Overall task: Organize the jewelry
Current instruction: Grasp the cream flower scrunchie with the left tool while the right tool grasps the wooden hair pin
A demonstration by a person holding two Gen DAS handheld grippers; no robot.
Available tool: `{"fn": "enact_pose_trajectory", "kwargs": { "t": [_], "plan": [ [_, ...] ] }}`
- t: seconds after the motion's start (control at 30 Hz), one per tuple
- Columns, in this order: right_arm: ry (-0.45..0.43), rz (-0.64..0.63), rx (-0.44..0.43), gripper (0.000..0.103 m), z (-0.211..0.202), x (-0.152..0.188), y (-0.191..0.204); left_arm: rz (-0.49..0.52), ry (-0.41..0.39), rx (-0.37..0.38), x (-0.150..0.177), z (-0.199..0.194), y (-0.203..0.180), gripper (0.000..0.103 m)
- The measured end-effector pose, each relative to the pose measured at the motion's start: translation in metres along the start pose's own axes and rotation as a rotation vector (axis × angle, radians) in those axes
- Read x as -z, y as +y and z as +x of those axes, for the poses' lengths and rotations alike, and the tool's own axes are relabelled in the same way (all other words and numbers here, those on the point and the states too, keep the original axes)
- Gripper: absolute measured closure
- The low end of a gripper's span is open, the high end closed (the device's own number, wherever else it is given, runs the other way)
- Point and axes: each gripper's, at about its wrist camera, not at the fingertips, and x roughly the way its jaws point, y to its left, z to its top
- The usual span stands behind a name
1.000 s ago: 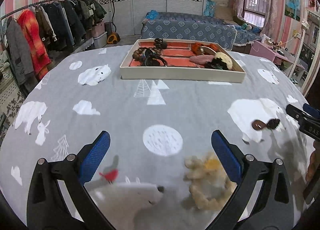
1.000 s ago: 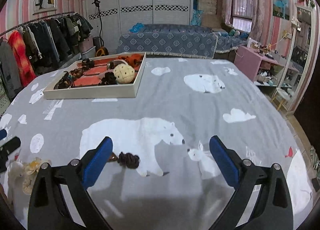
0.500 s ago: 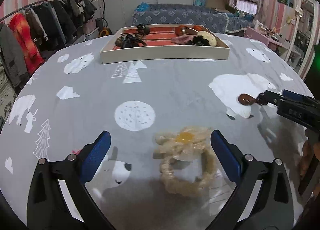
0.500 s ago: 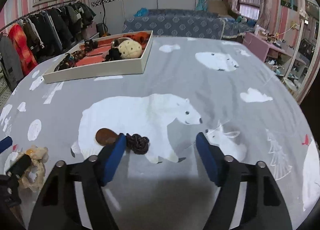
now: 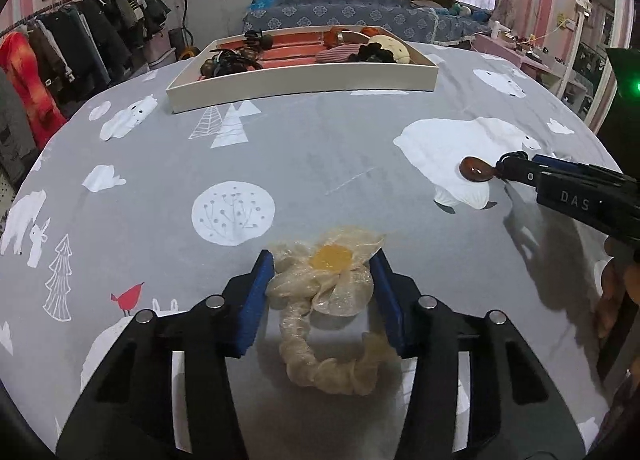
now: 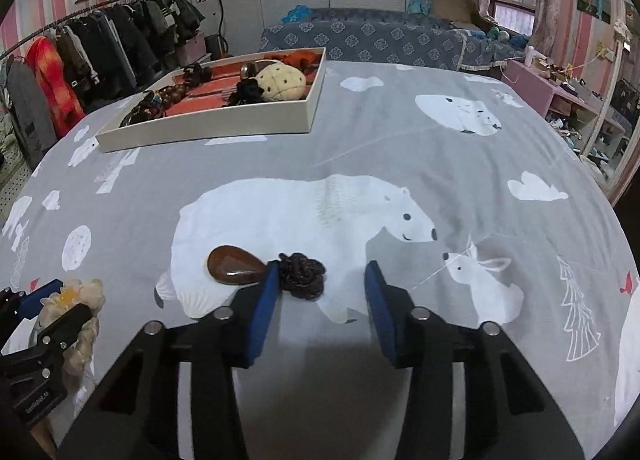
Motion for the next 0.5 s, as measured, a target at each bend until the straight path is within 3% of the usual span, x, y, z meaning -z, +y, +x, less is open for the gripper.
{"fn": "enact_pose_trajectory", "kwargs": {
  "t": [0.17,0.5],
  "plan": [
    [0.012,-0.005,-0.026,0.078,0.0025,0.0001,0.0040,-0.006,0.003,0.012,-0.0010,0.0010,0.0024,0.066],
    [-0.012,0.007,-0.044,0.084,-0.0021,-0.0015,0.0028,0.009,-0.011,0.004,-0.0031,-0.0029,0.0032,0.074]
  ]
}}
